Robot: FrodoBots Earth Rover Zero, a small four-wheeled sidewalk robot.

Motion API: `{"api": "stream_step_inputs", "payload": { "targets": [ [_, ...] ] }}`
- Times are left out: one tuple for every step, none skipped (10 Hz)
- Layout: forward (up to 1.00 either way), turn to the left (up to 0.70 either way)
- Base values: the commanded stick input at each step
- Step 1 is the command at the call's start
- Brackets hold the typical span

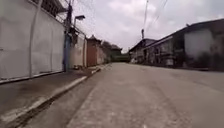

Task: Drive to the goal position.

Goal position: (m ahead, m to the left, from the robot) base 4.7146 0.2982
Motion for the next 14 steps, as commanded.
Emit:
{"api": "stream_step_inputs", "payload": {
  "targets": [
    [1.0,0.0],
    [1.0,0.0],
    [1.0,0.0],
    [1.0,0.0],
    [1.0,0.0],
    [1.0,0.0],
    [1.0,0.0],
    [1.0,0.0],
    [1.0,0.0],
    [1.0,0.0],
    [1.0,0.0],
    [1.0,0.0],
    [1.0,-0.02],
    [1.0,-0.04]
  ]
}}
